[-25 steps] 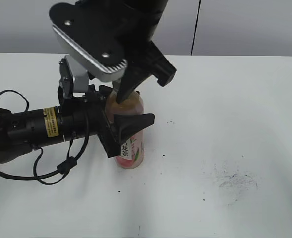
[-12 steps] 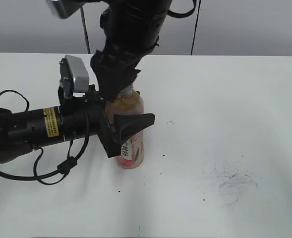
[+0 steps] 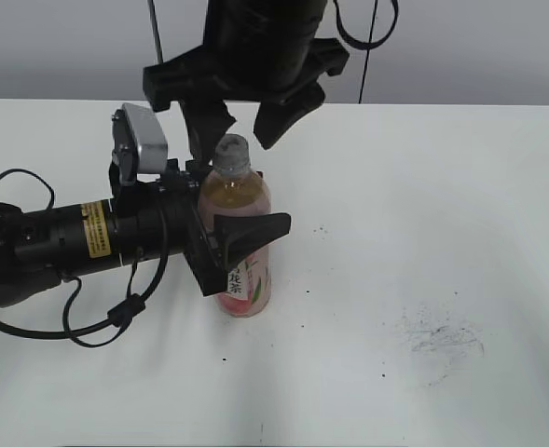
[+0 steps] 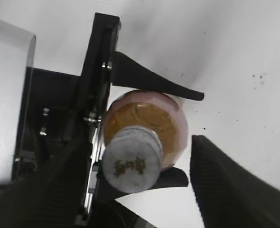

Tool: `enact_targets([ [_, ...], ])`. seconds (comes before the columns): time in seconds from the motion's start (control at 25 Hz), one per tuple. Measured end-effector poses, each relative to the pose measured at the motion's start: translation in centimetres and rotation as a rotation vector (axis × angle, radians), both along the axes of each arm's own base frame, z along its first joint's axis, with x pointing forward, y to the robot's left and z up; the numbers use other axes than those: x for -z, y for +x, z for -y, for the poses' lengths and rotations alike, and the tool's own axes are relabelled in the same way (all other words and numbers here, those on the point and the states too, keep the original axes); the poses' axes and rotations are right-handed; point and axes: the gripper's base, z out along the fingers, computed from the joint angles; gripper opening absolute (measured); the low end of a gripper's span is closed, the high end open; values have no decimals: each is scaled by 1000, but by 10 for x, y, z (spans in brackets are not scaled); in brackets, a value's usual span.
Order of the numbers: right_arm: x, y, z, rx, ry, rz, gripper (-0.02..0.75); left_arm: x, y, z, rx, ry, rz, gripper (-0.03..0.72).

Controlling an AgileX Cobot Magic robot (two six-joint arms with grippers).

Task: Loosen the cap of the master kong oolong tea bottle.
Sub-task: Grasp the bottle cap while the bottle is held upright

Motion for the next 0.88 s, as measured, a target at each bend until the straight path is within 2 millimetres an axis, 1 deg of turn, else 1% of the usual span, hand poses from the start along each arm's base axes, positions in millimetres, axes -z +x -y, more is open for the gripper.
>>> enact_targets([
  [0.24,0,-3,-3,0,17,-18,352,0,0,0,-1,0,0,445],
  [0.36,0,-3,-2,-39,3,-2,277,0,0,0,-1,0,0,445],
  [0.48,0,-3,-2,-119,-12,24,273,0,0,0,-1,0,0,445],
  [0.56,0,-3,-2,-215,-30,54,273,0,0,0,-1,0,0,445],
  [0.88,0,-3,-2,-783,-136,236,272,0,0,0,1,1,2,445],
])
